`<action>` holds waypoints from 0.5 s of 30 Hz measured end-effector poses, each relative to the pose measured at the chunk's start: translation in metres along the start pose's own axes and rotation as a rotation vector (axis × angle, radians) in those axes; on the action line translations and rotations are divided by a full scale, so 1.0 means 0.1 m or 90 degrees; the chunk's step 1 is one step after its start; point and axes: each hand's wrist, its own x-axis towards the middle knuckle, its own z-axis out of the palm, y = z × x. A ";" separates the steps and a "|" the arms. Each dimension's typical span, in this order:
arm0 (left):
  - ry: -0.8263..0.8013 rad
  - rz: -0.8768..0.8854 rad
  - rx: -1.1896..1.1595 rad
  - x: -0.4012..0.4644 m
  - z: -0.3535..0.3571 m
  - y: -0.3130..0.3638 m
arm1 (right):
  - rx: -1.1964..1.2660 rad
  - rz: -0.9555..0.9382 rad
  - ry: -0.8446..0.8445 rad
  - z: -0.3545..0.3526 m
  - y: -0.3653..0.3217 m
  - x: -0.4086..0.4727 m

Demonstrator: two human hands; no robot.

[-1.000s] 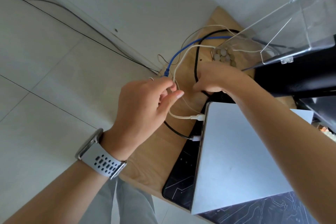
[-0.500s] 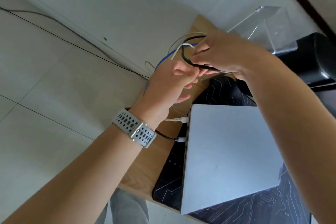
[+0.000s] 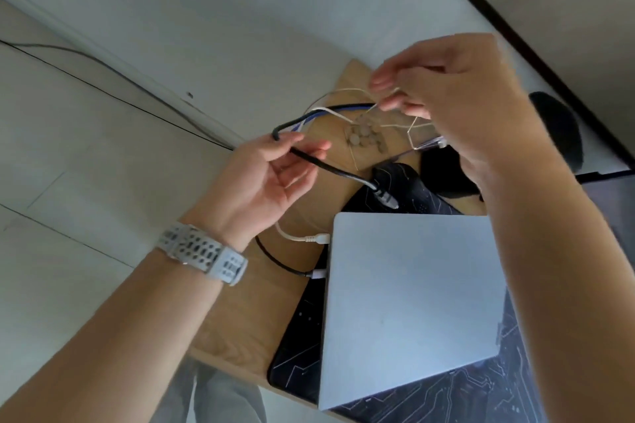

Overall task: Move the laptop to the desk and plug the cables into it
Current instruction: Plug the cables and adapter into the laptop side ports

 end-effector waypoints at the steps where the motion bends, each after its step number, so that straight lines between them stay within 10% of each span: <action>1: -0.008 -0.005 -0.023 -0.01 -0.02 0.05 | 0.030 0.015 -0.008 -0.09 0.03 -0.03; 7: -0.004 -0.031 -0.089 -0.01 -0.02 0.22 | -0.022 0.216 -0.408 -0.19 0.32 -0.27; 15: 0.005 -0.050 -0.140 0.05 -0.14 0.35 | 0.108 0.276 -0.503 -0.11 0.43 -0.37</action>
